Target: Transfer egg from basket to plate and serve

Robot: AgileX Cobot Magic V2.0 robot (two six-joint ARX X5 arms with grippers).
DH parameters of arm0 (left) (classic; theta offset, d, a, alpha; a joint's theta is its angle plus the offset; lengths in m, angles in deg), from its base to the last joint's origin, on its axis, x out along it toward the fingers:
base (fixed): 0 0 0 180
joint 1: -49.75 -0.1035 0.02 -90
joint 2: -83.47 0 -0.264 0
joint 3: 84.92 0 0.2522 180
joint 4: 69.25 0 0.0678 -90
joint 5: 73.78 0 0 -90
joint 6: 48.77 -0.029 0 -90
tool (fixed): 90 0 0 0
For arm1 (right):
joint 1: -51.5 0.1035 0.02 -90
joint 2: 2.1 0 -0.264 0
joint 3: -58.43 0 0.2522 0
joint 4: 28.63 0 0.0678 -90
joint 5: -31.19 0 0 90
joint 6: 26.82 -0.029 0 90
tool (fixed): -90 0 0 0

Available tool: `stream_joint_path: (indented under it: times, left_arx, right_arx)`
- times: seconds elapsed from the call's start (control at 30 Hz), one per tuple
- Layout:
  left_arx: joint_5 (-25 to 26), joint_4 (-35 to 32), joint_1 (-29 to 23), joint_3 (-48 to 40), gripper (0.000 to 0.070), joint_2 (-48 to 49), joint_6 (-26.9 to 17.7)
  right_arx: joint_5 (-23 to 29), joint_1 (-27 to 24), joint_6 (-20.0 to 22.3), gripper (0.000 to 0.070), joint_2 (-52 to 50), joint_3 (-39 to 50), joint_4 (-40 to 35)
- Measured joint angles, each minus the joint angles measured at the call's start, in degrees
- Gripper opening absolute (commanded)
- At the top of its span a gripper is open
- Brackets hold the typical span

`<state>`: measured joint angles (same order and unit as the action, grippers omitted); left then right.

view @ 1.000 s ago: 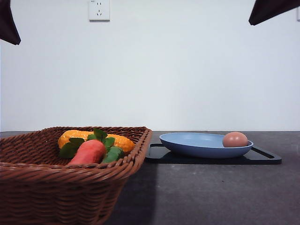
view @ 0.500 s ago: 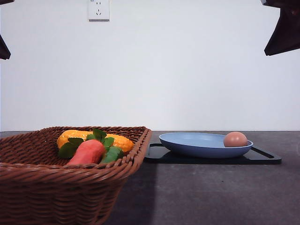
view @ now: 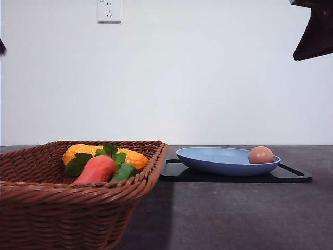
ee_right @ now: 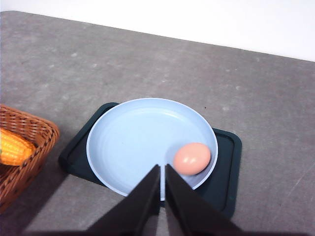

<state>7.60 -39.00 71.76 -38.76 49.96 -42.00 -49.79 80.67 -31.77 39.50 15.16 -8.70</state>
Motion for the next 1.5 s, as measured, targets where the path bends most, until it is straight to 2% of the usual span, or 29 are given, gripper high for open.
stream_joint_path:
  times: [0.13, 0.27, 0.47, 0.67, 0.8, 0.9, 1.5]
  left_arx:
    - [0.0, 2.6, -1.0, 0.0, 0.0, 11.3, -3.3]
    - [0.0, 2.1, -4.9, -0.2, 0.0, 21.8, -4.3]
    - [0.0, 1.6, -12.3, -6.7, 0.0, 29.6, -4.4]
    - [0.0, -0.9, -16.8, -17.5, 0.0, 32.1, -3.8]
    - [0.0, -5.9, -17.9, -24.5, 0.0, 32.4, -3.4]
    - [0.0, -6.4, -18.0, -28.0, 0.0, 33.1, -3.0]
    - [0.0, -6.6, -18.1, -30.6, 0.0, 33.2, -1.4]
  right_arx:
    - [0.0, 0.0, 0.0, 0.0, 0.0, 0.0, 0.0]
    - [0.0, 0.0, 0.0, 0.0, 0.0, 0.0, 0.0]
    - [0.0, 0.0, 0.0, 0.0, 0.0, 0.0, 0.0]
    - [0.0, 0.0, 0.0, 0.0, 0.0, 0.0, 0.0]
    - [0.0, 0.0, 0.0, 0.0, 0.0, 0.0, 0.0]
    - [0.0, 0.0, 0.0, 0.0, 0.0, 0.0, 0.0]
    - [0.0, 0.0, 0.0, 0.0, 0.0, 0.0, 0.0]
